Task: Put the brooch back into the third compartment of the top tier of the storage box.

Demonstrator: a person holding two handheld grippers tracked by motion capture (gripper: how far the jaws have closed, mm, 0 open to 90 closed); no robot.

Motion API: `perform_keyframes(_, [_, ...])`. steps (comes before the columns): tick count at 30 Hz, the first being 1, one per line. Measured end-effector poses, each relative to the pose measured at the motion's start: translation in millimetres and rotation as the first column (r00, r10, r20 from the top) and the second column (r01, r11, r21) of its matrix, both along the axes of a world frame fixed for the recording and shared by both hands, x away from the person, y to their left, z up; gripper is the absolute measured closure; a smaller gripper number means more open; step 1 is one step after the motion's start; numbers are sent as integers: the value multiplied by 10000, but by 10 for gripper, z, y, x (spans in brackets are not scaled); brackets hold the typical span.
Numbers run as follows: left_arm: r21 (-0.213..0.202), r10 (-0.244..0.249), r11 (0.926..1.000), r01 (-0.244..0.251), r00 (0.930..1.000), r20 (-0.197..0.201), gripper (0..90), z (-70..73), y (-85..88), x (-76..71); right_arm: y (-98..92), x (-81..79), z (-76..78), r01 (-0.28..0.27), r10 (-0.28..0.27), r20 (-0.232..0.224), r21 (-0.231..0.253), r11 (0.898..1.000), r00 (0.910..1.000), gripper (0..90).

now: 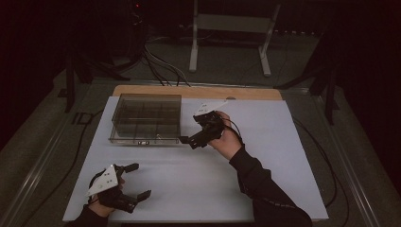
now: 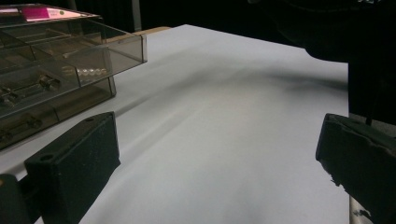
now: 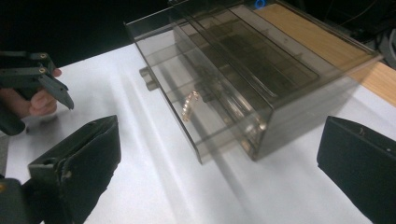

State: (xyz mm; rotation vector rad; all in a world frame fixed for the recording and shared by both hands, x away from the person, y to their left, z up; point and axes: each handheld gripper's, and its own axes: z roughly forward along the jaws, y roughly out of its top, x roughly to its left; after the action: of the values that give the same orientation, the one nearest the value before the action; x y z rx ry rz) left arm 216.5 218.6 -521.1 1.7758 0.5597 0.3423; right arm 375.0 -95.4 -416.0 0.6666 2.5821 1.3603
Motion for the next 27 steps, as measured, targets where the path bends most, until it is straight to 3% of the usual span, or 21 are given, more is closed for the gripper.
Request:
perform_keyframes(13, [47,-25,10000,25,10000,40,6,-1,-7,-2,-370,-153,-162,430,-435,196,230,9988,9989,0])
perform_keyframes(27, [47,-28,10000,28,10000,23,6,5,-1,-7,-729,-445,-576,902,-902,-15,104,9959,9959,0])
